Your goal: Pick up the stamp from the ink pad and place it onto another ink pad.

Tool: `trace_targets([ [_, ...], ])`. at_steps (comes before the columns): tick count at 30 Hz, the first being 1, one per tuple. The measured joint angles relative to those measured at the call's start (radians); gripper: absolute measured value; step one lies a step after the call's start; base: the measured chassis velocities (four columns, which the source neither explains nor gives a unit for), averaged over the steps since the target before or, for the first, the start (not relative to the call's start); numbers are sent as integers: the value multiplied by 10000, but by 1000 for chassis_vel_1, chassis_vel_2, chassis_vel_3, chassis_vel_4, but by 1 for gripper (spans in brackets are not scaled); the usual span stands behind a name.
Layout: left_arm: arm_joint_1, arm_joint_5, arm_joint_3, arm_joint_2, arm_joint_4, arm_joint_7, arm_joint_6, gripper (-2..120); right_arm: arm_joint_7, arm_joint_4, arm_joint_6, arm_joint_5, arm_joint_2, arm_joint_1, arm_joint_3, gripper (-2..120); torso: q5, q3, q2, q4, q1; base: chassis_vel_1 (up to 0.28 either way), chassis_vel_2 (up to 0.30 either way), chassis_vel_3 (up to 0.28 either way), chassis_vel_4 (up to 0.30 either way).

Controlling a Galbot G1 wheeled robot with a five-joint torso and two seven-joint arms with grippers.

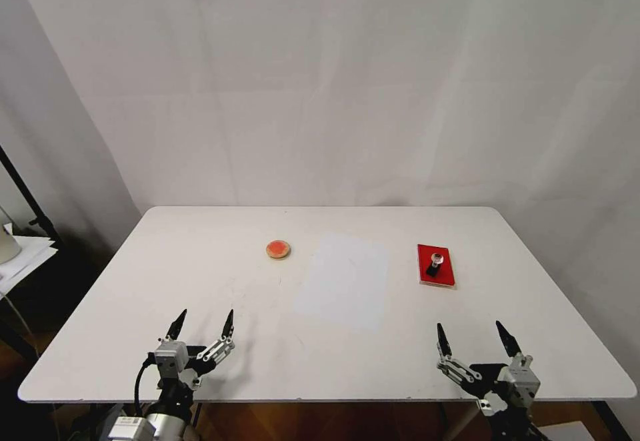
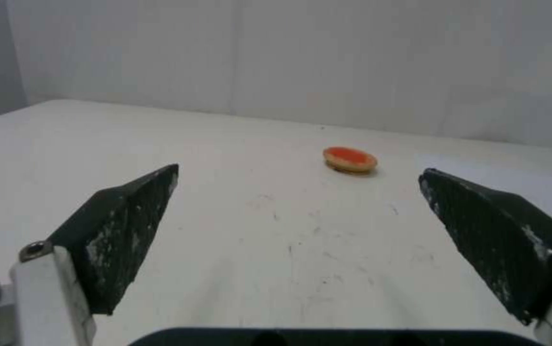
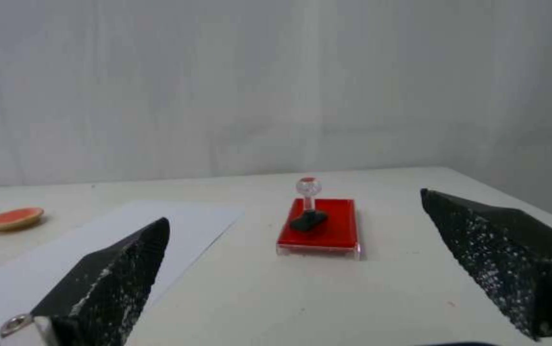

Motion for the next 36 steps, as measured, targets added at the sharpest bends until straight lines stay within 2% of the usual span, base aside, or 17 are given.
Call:
trace_targets([
  [10, 0, 0, 0, 0, 0, 0, 0, 100, -7, 31, 0, 1, 27, -11, -4, 100, 0, 0, 0, 0, 0, 0, 0, 0, 0],
  [16, 1, 0, 0, 0, 0, 0, 0, 100, -41, 27, -221, 402, -209, 162, 80, 100, 1, 0, 0, -1, 0, 0, 0, 0, 0],
  [20, 0, 0, 0, 0, 0, 0, 0, 100, -46, -15, -990, 1645, -1050, 864, 279, 100, 2, 0, 0, -2, 0, 0, 0, 0, 0],
  [21, 0, 0, 0, 0, 0, 0, 0, 100, -46, -15, -990, 1645, -1050, 864, 279, 100, 2, 0, 0, -2, 0, 0, 0, 0, 0],
  [26, 0, 0, 0, 0, 0, 0, 0, 100, -34, -617, -2294, 3807, -2503, 2972, 116, 100, 1, 1, 0, 3, 1, 0, 0, 0, 0],
  [27, 0, 0, 0, 0, 0, 0, 0, 100, -34, -617, -2294, 3807, -2503, 2972, 116, 100, 1, 1, 0, 3, 1, 0, 0, 0, 0],
  [31, 0, 0, 0, 1, 0, 0, 0, 100, -141, -1813, -2909, 5007, -3416, 4447, -540, 100, 3, 1, -1, 2, 1, 0, 0, 0, 0],
  [36, -2, 0, 0, 0, 0, 0, 0, 100, -395, -2893, -3172, 5962, -3760, 5386, -1232, 100, 3, 1, -1, -1, 1, 0, 0, 0, 0],
])
